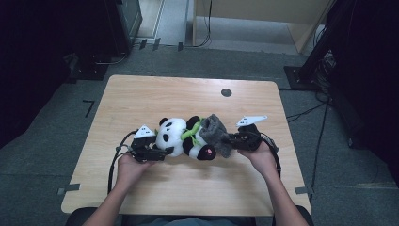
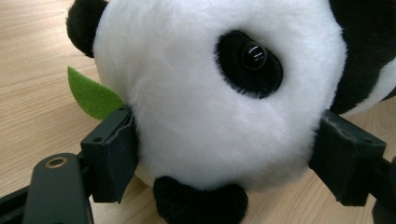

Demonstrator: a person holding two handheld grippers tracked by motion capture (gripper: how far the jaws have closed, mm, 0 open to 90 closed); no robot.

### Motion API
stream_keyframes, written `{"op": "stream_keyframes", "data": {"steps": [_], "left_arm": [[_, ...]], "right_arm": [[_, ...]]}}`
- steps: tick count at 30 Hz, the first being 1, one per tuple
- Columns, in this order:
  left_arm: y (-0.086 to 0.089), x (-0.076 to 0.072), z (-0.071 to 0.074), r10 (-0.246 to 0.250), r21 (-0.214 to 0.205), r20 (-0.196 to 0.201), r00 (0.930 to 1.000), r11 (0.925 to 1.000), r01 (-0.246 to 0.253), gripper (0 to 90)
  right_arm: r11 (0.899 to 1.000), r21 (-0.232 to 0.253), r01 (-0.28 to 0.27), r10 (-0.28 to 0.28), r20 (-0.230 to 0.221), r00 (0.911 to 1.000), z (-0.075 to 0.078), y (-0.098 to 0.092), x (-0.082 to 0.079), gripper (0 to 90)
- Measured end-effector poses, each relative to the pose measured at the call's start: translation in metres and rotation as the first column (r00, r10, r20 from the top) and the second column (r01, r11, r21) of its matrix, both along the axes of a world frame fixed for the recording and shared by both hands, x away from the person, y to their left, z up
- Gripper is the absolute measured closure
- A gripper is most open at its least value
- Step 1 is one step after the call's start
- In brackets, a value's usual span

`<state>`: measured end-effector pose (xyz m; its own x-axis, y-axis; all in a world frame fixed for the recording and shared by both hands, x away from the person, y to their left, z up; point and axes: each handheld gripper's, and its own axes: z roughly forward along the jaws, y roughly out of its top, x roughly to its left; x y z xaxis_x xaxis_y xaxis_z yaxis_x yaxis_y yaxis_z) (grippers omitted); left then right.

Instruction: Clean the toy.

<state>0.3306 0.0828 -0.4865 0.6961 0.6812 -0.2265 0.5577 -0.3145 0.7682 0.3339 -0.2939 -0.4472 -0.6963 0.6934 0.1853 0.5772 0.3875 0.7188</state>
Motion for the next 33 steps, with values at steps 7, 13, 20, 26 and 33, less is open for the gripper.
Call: {"op": "stream_keyframes", "data": {"steps": [7, 13, 20, 26, 33], "left_arm": [[0.001, 0.001, 0.000, -0.009, -0.003, -0.001, 1.0000, 1.0000, 0.009, 17.7], [0.001, 0.001, 0.000, -0.011, 0.001, 0.000, 0.9999, 0.9999, 0.011, 17.6], [0.000, 0.000, 0.000, -0.003, -0.001, 0.002, 1.0000, 1.0000, 0.003, 17.6], [-0.001, -0.002, -0.001, 0.004, 0.002, 0.016, 0.9999, 1.0000, -0.004, 17.6], [-0.002, -0.004, -0.001, 0.008, 0.005, 0.029, 0.9996, 0.9999, -0.009, 17.6]], "right_arm": [[0.999, 0.014, 0.029, -0.029, -0.004, 0.9996, 0.001, -0.013, 0.000, 76.9], [0.996, 0.090, -0.014, 0.009, 0.048, 0.9988, 0.020, -0.008, -0.005, 77.6], [0.991, 0.116, -0.063, 0.049, 0.119, 0.9916, 0.049, 0.010, -0.011, 77.8], [0.988, 0.114, -0.103, 0.086, 0.143, 0.9860, 0.062, 0.037, -0.001, 77.8], [0.990, 0.073, -0.117, 0.107, 0.129, 0.9859, 0.063, 0.065, 0.016, 77.7]]}}
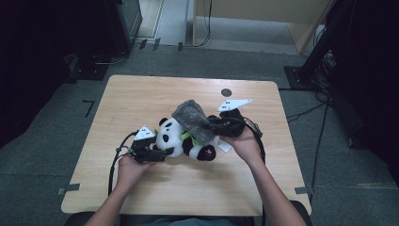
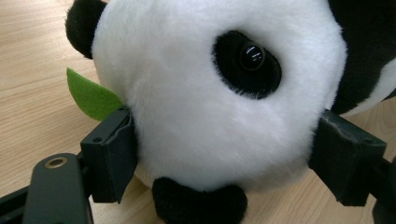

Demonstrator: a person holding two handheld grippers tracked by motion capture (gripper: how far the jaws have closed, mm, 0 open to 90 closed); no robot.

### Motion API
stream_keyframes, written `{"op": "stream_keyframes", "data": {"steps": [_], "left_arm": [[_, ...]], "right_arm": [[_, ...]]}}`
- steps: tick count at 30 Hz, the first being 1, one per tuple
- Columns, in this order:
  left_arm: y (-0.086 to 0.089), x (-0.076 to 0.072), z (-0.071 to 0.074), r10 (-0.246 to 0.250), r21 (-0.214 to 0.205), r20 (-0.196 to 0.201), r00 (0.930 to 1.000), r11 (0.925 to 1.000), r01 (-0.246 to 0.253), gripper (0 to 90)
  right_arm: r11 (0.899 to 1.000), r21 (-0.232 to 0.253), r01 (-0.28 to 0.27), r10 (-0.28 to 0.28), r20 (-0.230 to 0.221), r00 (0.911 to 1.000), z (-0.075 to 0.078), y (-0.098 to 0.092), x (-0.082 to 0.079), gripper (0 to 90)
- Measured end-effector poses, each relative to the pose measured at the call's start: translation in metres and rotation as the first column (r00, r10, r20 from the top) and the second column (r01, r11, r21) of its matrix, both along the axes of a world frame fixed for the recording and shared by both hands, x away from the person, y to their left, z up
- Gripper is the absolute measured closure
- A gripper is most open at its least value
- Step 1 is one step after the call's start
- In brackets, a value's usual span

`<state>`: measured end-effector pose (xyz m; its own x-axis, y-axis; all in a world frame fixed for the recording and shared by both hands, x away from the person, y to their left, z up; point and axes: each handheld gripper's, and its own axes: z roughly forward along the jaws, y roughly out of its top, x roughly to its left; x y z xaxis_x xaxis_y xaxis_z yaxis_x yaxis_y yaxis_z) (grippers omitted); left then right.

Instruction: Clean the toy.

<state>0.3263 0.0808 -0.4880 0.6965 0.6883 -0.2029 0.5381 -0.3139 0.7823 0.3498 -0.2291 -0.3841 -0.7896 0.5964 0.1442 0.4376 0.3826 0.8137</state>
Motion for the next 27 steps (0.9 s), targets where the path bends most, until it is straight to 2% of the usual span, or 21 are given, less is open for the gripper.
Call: {"op": "stream_keyframes", "data": {"steps": [2, 7, 10, 12, 15, 20, 23, 24, 27], "left_arm": [[0.000, 0.000, 0.000, 0.001, 0.000, 0.001, 1.0000, 1.0000, -0.001, 17.6], [0.000, 0.000, 0.000, 0.005, -0.003, 0.003, 1.0000, 1.0000, -0.005, 17.6], [0.000, 0.000, -0.001, 0.006, -0.005, 0.002, 1.0000, 1.0000, -0.006, 17.6], [0.000, 0.000, -0.001, 0.006, -0.006, 0.000, 1.0000, 1.0000, -0.006, 17.6], [0.000, 0.001, 0.000, 0.009, -0.006, -0.001, 1.0000, 0.9999, -0.009, 17.6], [-0.001, 0.000, 0.000, 0.012, -0.001, -0.003, 0.9999, 0.9999, -0.012, 17.6], [-0.002, -0.001, 0.001, 0.015, 0.012, -0.006, 0.9999, 0.9998, -0.015, 17.8], [-0.002, -0.001, 0.001, 0.014, 0.013, -0.006, 0.9999, 0.9998, -0.014, 17.8], [-0.002, 0.000, 0.001, 0.010, 0.009, -0.008, 0.9999, 0.9999, -0.010, 17.9]], "right_arm": [[1.000, 0.001, 0.003, -0.003, -0.009, 1.0000, -0.002, 0.006, 0.006, 77.8], [0.999, -0.034, 0.000, -0.001, -0.034, 0.9994, -0.011, 0.022, 0.017, 77.5], [0.998, -0.056, 0.004, -0.006, -0.036, 0.9993, -0.017, 0.029, 0.019, 76.7], [0.998, -0.055, 0.007, -0.009, -0.033, 0.9994, -0.019, 0.031, 0.018, 76.1], [0.999, -0.048, 0.014, -0.015, -0.026, 0.9995, -0.023, 0.031, 0.019, 72.5], [0.999, -0.040, 0.011, -0.012, -0.018, 0.9998, -0.027, 0.029, 0.017, 75.0], [1.000, -0.024, 0.008, -0.008, -0.033, 0.9994, -0.029, 0.024, 0.014, 76.8], [1.000, -0.018, 0.008, -0.009, -0.052, 0.9986, -0.029, 0.020, 0.013, 77.1], [1.000, -0.023, 0.013, -0.014, -0.073, 0.9972, -0.029, 0.013, 0.010, 77.5]]}}
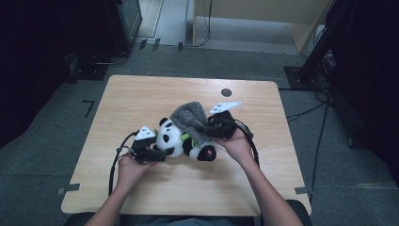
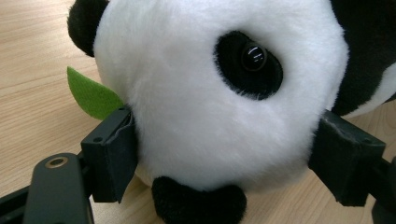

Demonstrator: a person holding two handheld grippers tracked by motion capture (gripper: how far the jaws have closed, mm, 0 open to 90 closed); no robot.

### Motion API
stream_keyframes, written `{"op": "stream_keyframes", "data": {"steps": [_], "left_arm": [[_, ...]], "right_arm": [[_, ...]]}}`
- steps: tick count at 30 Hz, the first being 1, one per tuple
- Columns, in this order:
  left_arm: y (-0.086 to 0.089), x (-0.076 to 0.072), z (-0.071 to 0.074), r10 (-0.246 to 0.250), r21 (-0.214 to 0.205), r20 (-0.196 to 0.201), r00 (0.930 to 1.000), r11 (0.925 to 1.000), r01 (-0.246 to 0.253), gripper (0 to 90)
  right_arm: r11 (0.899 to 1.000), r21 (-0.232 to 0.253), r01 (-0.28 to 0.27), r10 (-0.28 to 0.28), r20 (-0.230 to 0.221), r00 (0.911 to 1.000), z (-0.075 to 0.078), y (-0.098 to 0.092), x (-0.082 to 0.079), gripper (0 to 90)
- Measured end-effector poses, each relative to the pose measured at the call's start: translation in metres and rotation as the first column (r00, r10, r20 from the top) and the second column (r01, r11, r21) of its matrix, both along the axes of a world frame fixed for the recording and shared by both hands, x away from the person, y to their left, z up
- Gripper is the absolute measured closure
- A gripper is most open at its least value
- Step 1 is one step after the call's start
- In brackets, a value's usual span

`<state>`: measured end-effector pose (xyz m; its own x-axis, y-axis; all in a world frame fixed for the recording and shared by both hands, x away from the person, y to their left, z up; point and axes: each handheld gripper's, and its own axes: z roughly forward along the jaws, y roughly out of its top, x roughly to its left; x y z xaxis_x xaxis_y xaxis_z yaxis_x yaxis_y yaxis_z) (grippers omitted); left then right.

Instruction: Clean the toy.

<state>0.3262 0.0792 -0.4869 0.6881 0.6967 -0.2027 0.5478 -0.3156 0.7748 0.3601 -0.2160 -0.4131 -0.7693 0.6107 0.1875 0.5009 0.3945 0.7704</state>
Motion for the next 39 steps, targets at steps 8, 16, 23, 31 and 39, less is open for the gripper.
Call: {"op": "stream_keyframes", "data": {"steps": [8, 16, 23, 31, 39], "left_arm": [[0.001, 0.000, 0.000, -0.006, 0.000, 0.002, 1.0000, 1.0000, 0.006, 17.8], [0.001, 0.000, 0.000, -0.012, 0.002, 0.002, 0.9999, 0.9999, 0.012, 17.8], [0.002, 0.000, -0.001, -0.012, -0.004, 0.003, 0.9999, 0.9999, 0.012, 17.8], [0.002, 0.000, -0.001, -0.019, 0.001, 0.010, 0.9998, 0.9998, 0.019, 17.8], [0.003, 0.002, -0.001, -0.019, -0.014, 0.013, 0.9997, 0.9997, 0.019, 17.8]], "right_arm": [[1.000, 0.005, -0.007, 0.007, -0.009, 0.9999, -0.003, -0.015, -0.008, 78.2], [1.000, 0.022, 0.011, -0.010, -0.051, 0.9987, -0.005, -0.030, -0.017, 79.5], [1.000, 0.007, 0.014, -0.014, -0.042, 0.9990, -0.009, -0.040, -0.023, 79.4], [1.000, -0.006, -0.004, 0.003, -0.026, 0.9997, -0.017, -0.051, -0.027, 78.7], [0.999, -0.029, 0.027, -0.028, -0.045, 0.9986, -0.030, -0.065, -0.025, 78.4]]}}
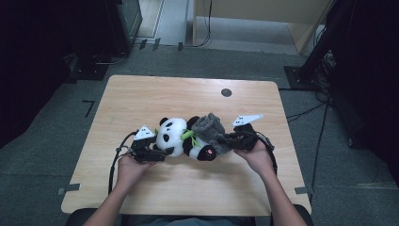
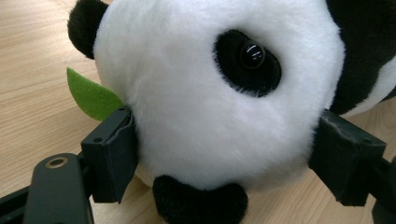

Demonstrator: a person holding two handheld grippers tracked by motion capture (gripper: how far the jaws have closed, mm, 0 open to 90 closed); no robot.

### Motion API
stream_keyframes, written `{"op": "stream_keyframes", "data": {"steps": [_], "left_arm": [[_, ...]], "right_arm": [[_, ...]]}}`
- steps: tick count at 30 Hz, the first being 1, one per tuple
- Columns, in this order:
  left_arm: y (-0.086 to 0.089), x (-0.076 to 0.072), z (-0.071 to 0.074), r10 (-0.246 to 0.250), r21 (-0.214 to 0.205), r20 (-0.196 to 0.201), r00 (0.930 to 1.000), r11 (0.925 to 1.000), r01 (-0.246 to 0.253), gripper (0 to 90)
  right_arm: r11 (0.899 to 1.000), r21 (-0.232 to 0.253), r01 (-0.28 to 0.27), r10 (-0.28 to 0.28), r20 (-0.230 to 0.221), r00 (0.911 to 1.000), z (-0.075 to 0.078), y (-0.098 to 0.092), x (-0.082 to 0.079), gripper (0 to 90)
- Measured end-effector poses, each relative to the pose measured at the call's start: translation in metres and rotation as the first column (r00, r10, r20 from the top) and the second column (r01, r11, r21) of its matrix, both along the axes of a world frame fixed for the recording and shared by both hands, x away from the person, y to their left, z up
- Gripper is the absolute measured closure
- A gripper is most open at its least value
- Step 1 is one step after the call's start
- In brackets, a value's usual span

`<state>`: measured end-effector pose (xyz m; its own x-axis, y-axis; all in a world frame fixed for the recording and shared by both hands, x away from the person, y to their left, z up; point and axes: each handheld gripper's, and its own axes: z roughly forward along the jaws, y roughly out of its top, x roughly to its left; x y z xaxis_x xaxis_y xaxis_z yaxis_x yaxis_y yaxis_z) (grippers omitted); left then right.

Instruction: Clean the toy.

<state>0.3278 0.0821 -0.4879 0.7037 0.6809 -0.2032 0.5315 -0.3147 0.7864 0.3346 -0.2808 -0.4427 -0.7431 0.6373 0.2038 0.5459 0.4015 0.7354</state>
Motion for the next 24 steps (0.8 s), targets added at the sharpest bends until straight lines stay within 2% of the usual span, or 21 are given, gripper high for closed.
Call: {"op": "stream_keyframes", "data": {"steps": [5, 9, 15, 19, 24], "left_arm": [[0.001, 0.001, -0.001, -0.002, -0.014, 0.002, 1.0000, 0.9999, 0.002, 17.5], [0.001, 0.002, -0.001, -0.002, -0.014, 0.010, 0.9999, 0.9999, 0.002, 16.9], [0.001, 0.002, -0.001, 0.001, -0.019, 0.010, 1.0000, 0.9998, 0.000, 16.3], [0.001, 0.002, -0.001, -0.001, -0.023, 0.013, 0.9999, 0.9997, 0.002, 15.6], [0.001, 0.002, -0.001, -0.001, -0.020, 0.016, 0.9999, 0.9998, 0.001, 15.5]], "right_arm": [[0.999, -0.027, 0.024, -0.024, -0.031, 0.9992, -0.007, -0.008, 0.001, 78.3], [0.998, -0.055, 0.029, -0.031, -0.028, 0.9991, -0.012, -0.013, 0.002, 78.2], [0.997, -0.068, 0.048, -0.051, -0.047, 0.9976, -0.017, -0.020, 0.005, 78.2], [0.996, -0.055, 0.063, -0.065, -0.042, 0.9970, -0.016, -0.027, 0.006, 77.8], [0.999, -0.005, 0.036, -0.036, -0.032, 0.9988, -0.012, -0.032, 0.005, 78.0]]}}
